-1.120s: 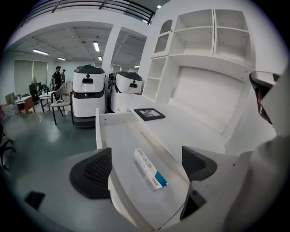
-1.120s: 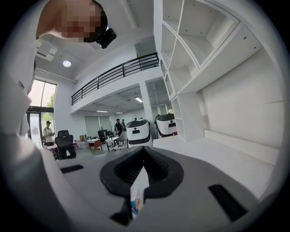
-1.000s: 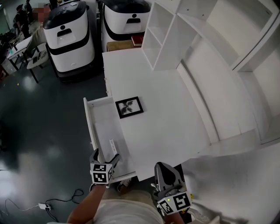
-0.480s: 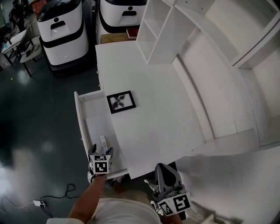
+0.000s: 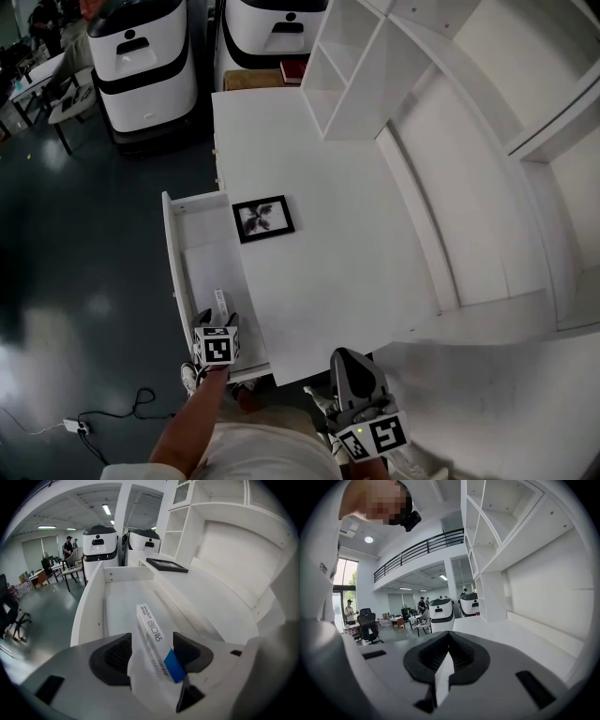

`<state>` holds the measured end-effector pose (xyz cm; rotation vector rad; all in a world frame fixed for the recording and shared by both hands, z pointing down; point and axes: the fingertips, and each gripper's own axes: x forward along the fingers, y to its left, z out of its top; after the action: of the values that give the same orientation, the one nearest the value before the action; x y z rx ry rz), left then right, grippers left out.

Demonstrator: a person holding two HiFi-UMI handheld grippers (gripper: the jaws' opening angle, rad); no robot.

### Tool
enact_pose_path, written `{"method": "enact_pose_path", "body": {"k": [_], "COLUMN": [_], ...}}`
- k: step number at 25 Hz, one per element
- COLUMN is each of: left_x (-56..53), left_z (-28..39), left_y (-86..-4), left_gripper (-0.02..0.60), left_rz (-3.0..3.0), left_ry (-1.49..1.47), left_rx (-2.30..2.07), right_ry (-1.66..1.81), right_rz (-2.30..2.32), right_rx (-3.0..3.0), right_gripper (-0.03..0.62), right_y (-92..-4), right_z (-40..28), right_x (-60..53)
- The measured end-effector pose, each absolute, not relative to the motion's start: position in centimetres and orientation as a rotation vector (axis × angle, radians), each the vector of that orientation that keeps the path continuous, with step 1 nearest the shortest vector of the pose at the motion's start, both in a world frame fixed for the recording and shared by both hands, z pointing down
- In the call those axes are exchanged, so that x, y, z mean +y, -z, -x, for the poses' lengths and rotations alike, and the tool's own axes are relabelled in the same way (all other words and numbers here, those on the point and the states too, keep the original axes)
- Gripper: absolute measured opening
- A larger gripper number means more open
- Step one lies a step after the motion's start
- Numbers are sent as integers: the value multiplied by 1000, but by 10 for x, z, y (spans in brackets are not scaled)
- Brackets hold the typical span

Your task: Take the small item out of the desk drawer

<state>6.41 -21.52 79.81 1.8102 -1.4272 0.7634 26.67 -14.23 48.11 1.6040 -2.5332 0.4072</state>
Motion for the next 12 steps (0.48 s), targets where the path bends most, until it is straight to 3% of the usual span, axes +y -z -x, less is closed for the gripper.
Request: {"method": "enact_pose_path", "body": {"k": [5, 9, 12], "left_x": [-214, -210, -210], "left_z": [-64, -62, -60], "left_y": [-801, -805, -806], "left_gripper": [243, 172, 161], "left_rz": [-1790, -1787, -1784], "left_ry": [-763, -818, -816], "left_rx": [-1424, -1418, -1415], "right_ry": [-415, -414, -412], "right_rz": [-1587, -1591, -1598], "right_rx": [-2535, -2533, -2528], "right_gripper": [9, 9, 9], "right_y": [-485, -485, -486], "right_z": [-264, -267, -269], "right_x": [-142, -140, -137]}}
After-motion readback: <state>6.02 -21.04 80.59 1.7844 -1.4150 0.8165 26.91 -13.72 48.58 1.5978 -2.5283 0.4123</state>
